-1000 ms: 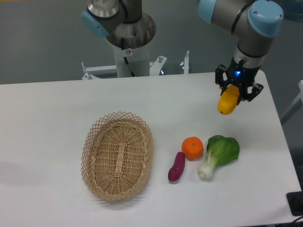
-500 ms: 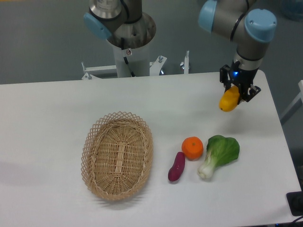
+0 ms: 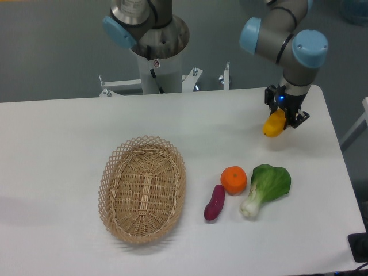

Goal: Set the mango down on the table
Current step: 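Lower the held yellow mango toward the table with the gripper, then open the gripper to release the mango onto the table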

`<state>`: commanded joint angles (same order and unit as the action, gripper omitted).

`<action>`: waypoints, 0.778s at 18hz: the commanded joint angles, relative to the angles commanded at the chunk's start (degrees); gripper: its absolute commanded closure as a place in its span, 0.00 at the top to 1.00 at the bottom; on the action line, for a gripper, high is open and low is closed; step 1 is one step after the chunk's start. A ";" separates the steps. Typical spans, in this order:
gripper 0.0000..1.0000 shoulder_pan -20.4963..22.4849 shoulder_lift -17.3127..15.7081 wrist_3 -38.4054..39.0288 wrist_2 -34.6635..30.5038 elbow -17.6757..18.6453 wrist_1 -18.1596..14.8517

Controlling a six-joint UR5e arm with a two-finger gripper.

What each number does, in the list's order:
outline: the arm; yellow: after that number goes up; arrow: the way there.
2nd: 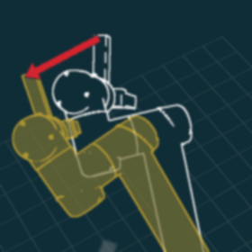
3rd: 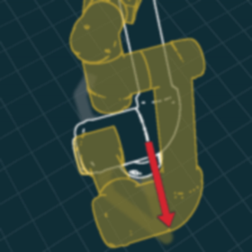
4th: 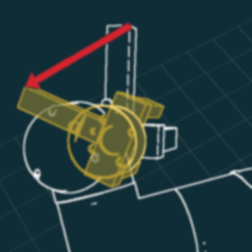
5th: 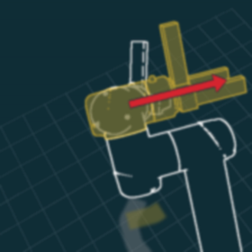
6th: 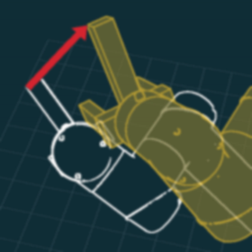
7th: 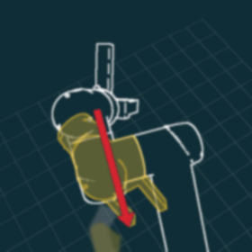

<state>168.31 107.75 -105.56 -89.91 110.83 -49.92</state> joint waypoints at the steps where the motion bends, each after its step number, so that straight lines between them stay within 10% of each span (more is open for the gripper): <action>1: 0.45 0.00 0.18 0.09 0.00 0.00 0.17; 6: 0.47 0.00 0.27 0.00 0.00 0.09 0.26; 11: 0.94 0.35 0.09 -0.09 0.26 -0.44 0.26; 14: 1.00 0.35 -0.17 0.00 0.35 -1.48 0.00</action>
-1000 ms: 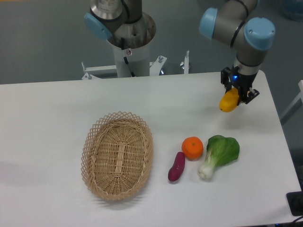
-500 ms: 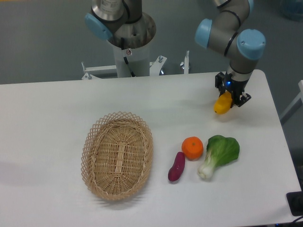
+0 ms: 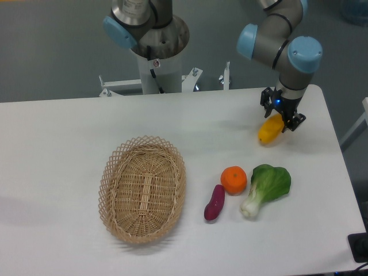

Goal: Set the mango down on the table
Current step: 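Open the gripper to release the mango onto the table, then raise the open gripper up away from the mango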

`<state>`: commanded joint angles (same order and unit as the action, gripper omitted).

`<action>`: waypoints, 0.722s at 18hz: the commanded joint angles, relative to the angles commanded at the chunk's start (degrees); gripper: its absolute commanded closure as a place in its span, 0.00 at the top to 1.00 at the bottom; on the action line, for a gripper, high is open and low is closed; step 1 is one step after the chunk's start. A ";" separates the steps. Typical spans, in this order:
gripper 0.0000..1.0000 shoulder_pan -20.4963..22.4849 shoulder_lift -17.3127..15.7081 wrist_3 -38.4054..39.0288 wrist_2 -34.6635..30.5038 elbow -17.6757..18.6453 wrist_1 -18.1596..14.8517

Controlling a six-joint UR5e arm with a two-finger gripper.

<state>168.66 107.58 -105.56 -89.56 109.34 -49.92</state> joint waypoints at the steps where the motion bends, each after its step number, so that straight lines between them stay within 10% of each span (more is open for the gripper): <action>1: 1.00 0.00 -0.09 0.00 0.09 -0.70 -0.09; 6: 1.00 -0.52 -1.40 1.49 0.44 -6.32 -4.12; 13: 1.00 -2.20 -1.49 6.24 1.84 -19.85 -19.23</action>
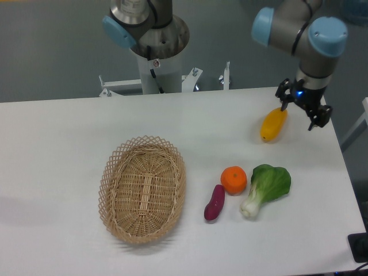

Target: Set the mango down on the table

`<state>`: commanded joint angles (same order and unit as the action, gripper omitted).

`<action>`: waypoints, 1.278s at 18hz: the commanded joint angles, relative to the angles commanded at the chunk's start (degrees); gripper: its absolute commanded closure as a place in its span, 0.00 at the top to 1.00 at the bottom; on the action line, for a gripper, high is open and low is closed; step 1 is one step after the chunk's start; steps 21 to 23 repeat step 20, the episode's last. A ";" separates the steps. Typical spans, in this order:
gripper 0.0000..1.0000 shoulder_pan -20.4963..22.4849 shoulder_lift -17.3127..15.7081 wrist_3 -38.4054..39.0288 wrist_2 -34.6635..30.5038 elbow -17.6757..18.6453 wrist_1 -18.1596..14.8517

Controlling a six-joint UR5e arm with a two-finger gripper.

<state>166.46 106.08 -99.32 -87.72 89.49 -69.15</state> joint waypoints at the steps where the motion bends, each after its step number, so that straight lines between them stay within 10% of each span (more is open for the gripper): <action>1: 1.00 0.09 0.00 0.00 0.35 -1.76 -2.37; 5: 1.00 0.88 0.17 -0.09 0.97 -8.53 -9.68; 23: 1.00 7.12 -0.18 -9.93 1.15 -11.44 -12.94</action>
